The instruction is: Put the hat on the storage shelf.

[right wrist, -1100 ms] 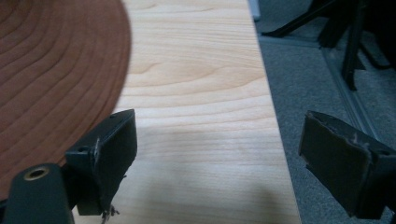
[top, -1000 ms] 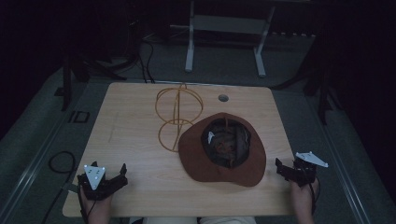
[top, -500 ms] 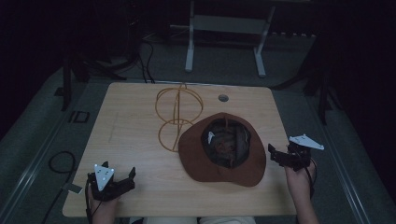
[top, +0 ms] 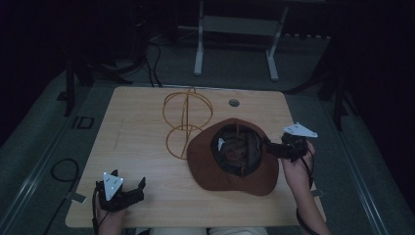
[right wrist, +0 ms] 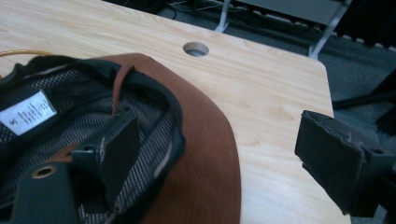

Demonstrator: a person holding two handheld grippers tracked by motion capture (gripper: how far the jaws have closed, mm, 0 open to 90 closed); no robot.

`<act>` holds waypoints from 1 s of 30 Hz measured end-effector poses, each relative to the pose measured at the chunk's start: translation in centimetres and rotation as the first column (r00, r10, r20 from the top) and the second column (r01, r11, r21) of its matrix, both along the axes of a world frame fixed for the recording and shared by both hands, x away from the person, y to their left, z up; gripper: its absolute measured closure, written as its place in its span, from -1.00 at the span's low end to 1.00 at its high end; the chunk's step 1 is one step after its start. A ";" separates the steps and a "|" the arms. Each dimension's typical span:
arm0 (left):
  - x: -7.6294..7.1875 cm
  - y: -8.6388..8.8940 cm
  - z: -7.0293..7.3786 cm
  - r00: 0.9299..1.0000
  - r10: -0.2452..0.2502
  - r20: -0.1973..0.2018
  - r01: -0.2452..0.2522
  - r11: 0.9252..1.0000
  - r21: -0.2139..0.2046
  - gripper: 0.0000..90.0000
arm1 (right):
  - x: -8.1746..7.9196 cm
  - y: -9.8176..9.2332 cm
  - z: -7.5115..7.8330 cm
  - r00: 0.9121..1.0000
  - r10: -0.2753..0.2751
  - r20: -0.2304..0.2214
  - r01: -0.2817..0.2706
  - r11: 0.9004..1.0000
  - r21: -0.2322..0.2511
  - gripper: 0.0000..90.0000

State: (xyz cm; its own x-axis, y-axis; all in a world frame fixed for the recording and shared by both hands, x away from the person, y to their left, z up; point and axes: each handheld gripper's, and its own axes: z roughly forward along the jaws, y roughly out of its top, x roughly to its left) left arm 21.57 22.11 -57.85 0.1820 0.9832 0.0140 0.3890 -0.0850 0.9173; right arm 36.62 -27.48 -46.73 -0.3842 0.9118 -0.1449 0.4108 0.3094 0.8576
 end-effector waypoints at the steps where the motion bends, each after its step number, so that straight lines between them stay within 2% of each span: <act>1: 0.0 0.0 0.0 1.000 -0.001 0.000 0.001 1.000 -0.001 -0.93 | 0.4 0.4 0.0 1.000 0.005 -0.014 -0.005 1.000 0.001 -0.68; 4: 0.0 0.0 0.0 1.000 -0.003 -0.006 0.003 1.000 0.000 -0.93 | 1.6 1.3 -0.2 0.998 0.017 -0.053 -0.016 1.000 0.014 -0.65; 5: 0.0 0.0 0.0 1.000 -0.006 -0.005 0.006 1.000 -0.004 -0.93 | 2.0 1.6 -0.4 0.997 0.025 -0.076 -0.023 0.999 0.033 -0.66; 6: 0.0 0.0 0.0 1.000 -0.007 -0.006 0.007 1.000 -0.006 -0.93 | 2.5 1.8 -0.6 0.994 0.033 -0.101 -0.028 0.998 0.048 -0.72; 8: 0.0 -0.1 0.0 1.000 -0.008 -0.007 0.008 1.000 -0.005 -0.93 | 3.3 2.3 -1.0 0.989 0.052 -0.141 -0.046 0.998 0.052 -0.72; 10: 0.0 -0.1 0.0 1.000 -0.001 -0.012 0.001 1.000 -0.002 -0.93 | 4.0 2.7 -1.5 0.981 0.080 -0.176 -0.067 0.995 0.078 -0.73; 12: 0.0 -0.1 0.0 1.000 0.012 -0.021 -0.012 1.000 0.002 -0.93 | 4.6 3.1 -2.0 0.982 0.051 -0.179 -0.043 0.998 0.053 -0.74; 14: 0.0 0.0 0.0 0.999 0.028 -0.024 -0.028 1.000 0.002 -0.93 | 5.4 3.3 -2.6 0.976 0.043 -0.216 -0.032 0.998 0.053 -0.75; 16: 0.0 0.2 0.0 0.999 0.029 -0.024 -0.029 1.000 -0.003 -0.93 | 6.1 3.6 -3.2 0.971 0.010 -0.237 -0.004 1.000 0.025 -0.70; 19: 0.0 0.1 0.0 0.999 0.031 -0.029 -0.031 1.000 -0.004 -0.93 | 6.8 3.7 -3.9 0.970 -0.016 -0.241 0.012 1.000 -0.016 -0.43; 21: 0.0 0.1 -0.1 0.999 0.023 -0.034 -0.023 1.000 -0.018 -0.93 | 7.0 3.7 -4.1 0.968 -0.026 -0.250 0.021 0.999 -0.024 -0.40; 22: 0.1 0.1 -0.1 0.999 0.020 -0.036 -0.021 1.000 -0.022 -0.93 | 7.4 3.7 -4.6 0.962 -0.045 -0.268 0.038 0.999 -0.032 -0.40; 24: 0.1 0.1 -0.1 0.999 0.014 -0.039 -0.015 1.000 -0.022 -0.93 | 7.5 3.8 -4.9 0.959 -0.037 -0.281 0.032 0.999 -0.022 -0.31; 26: 0.1 0.1 -0.2 0.999 0.013 -0.044 -0.014 1.000 -0.022 -0.93 | 7.6 4.2 -5.2 0.958 -0.048 -0.282 0.033 0.998 -0.056 -0.30; 27: 0.1 0.1 -0.2 0.999 0.011 -0.045 -0.013 1.000 -0.025 -0.93 | 7.6 4.4 -5.6 0.959 -0.062 -0.277 0.041 0.996 -0.081 -0.21; 29: 0.1 0.0 -0.2 0.999 0.008 -0.046 -0.009 1.000 -0.023 -0.93 | 7.6 4.6 -6.0 0.956 -0.059 -0.286 0.037 0.996 -0.084 -0.17; 30: 0.1 -0.1 -0.2 0.999 0.006 -0.048 -0.007 1.000 -0.020 -0.93 | 7.6 4.8 -6.2 0.956 -0.060 -0.286 0.033 0.995 -0.096 -0.07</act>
